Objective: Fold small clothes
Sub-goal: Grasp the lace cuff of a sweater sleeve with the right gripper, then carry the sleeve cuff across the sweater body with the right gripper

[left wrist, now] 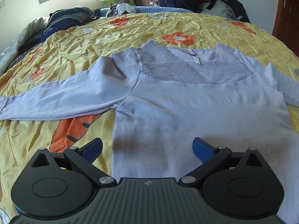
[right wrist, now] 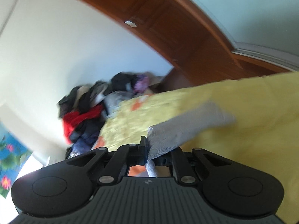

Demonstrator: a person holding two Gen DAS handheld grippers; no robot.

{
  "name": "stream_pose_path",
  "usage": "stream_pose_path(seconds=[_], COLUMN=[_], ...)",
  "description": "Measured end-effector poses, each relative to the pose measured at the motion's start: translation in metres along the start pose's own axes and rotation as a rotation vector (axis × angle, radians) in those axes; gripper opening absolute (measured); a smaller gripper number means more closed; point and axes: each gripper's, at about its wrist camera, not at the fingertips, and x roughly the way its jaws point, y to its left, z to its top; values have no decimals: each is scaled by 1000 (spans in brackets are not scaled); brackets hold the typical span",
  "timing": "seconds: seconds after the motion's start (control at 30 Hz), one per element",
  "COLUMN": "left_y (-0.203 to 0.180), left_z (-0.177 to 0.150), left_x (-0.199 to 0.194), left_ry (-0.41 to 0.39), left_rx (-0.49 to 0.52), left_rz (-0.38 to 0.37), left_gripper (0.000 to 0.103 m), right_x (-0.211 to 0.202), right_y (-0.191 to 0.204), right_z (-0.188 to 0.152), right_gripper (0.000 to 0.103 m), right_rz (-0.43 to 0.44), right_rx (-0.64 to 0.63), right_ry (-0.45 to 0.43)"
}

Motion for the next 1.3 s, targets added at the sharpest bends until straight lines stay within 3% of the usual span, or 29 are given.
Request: stream_pose_path(seconds=[0.27, 0.6, 1.03, 1.3], left_y=[22, 49, 69, 91], left_z=[0, -1, -6, -8], left_x=[4, 6, 8, 5], left_ry=[11, 11, 10, -2], left_rx=[-49, -102, -120, -155], left_rz=[31, 55, 65, 105], left_gripper=[103, 103, 103, 103], right_x=[-2, -5, -49, -94], right_y=[92, 174, 251, 296], right_z=[-36, -115, -228, -309], right_gripper=[12, 12, 12, 12], right_rz=[210, 358, 460, 586], right_rx=[-210, -426, -764, -1172], right_ry=[147, 355, 467, 462])
